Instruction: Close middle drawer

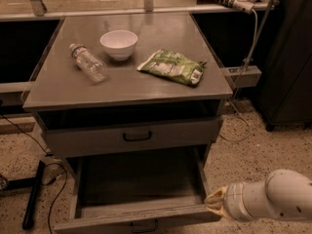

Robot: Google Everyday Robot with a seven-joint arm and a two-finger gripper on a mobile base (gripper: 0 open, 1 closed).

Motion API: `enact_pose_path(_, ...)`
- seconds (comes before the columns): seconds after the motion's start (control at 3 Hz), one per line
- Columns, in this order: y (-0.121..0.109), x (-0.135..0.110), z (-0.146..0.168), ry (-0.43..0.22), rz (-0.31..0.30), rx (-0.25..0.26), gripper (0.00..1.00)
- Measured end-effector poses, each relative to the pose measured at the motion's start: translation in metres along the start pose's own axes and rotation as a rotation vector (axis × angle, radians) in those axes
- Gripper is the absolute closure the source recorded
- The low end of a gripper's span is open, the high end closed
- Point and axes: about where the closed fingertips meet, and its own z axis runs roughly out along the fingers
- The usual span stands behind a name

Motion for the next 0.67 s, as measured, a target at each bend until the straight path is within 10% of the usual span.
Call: enact_pose_path(0.67, -0.0215, 0.0203, 0.0105, -0.059, 0.054, 0.015, 1.00)
